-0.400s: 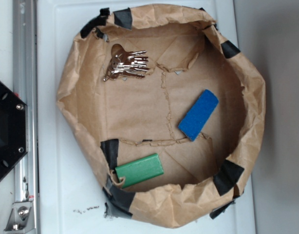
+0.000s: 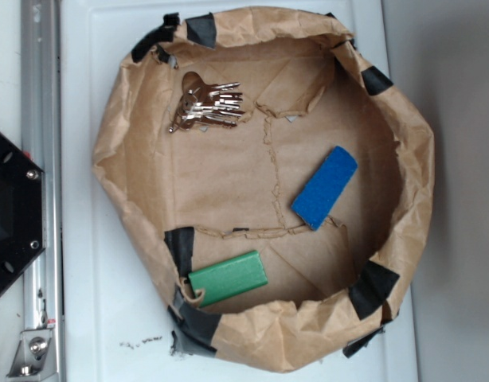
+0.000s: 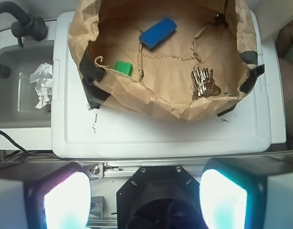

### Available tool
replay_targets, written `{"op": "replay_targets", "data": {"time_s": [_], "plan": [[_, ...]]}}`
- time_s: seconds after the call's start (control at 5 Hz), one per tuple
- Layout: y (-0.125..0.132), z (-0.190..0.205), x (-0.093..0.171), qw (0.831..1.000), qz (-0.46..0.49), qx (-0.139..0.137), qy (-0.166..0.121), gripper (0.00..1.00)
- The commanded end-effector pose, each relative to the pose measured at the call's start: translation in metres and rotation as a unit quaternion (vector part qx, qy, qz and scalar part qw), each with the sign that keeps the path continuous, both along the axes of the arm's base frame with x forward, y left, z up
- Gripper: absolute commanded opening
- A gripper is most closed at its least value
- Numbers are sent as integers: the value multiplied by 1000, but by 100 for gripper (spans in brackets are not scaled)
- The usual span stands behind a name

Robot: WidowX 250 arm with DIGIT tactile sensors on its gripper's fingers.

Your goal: Grab the silver keys.

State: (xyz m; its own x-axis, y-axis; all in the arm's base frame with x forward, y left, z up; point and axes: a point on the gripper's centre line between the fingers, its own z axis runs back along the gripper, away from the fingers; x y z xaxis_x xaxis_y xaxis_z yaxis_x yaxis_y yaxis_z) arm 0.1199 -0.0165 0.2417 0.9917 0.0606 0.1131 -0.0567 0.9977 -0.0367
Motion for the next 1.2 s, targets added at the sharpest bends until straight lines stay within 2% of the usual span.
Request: {"op": "replay_targets", "data": {"time_s": [0.0, 0.2, 0.4, 0.6, 0.8, 1.0], "plan": [[-3, -32, 73, 984, 177, 33, -7, 100], [15, -50, 103, 966, 254, 40, -23, 100], [36, -73, 120, 958, 281, 53, -33, 100], [45, -88, 134, 953, 291, 73, -44, 100], [50, -104, 144, 944, 314, 89, -46, 100], [48, -120, 138, 942, 316, 94, -57, 100]]}}
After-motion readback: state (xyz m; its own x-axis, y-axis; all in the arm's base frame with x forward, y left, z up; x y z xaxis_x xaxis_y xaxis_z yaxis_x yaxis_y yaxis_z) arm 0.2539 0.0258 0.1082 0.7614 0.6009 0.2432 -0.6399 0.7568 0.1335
